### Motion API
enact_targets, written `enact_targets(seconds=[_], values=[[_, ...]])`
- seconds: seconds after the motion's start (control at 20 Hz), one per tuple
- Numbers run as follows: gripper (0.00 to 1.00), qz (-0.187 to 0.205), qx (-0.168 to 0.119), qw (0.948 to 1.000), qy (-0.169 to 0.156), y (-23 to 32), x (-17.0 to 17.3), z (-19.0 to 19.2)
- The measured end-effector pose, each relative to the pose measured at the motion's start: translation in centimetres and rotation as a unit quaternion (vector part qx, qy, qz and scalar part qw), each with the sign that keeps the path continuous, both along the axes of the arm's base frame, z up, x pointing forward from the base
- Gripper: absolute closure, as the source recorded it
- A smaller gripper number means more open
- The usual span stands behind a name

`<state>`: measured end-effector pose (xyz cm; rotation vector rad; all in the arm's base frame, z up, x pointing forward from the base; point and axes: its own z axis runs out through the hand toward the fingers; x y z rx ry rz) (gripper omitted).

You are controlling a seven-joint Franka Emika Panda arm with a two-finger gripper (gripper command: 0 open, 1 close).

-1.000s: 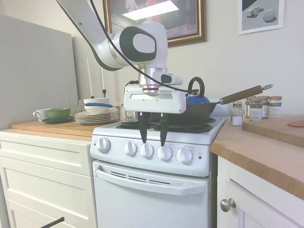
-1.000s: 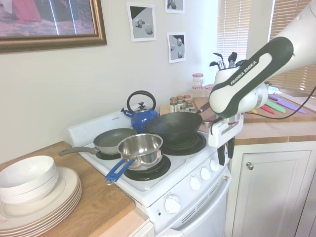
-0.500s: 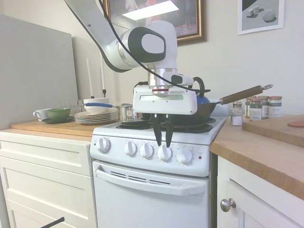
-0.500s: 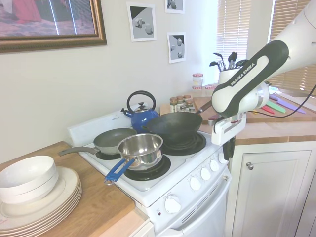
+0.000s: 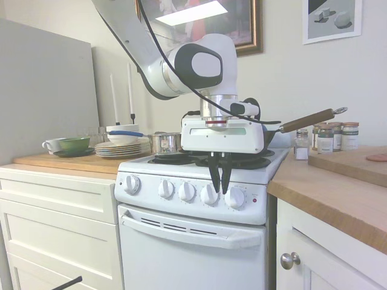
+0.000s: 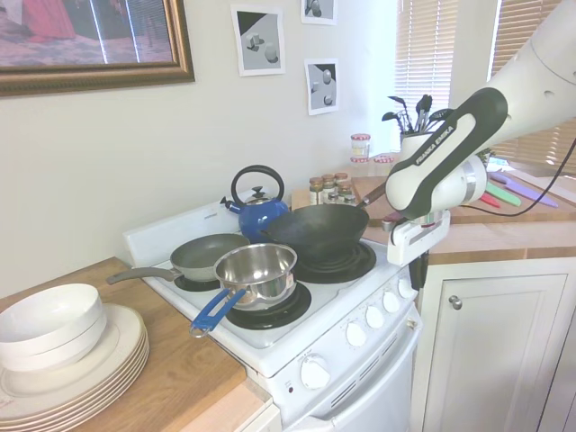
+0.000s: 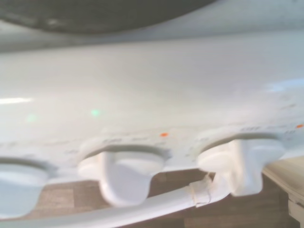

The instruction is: Turn on the stove on the bottom right

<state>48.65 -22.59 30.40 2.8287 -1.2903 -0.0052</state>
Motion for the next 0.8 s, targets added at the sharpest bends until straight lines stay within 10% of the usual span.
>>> enact_targets(seconds=[0.8], values=[[1.00, -0.012, 0.001, 0.9999, -0.007, -2.0, 1.0, -0.3]])
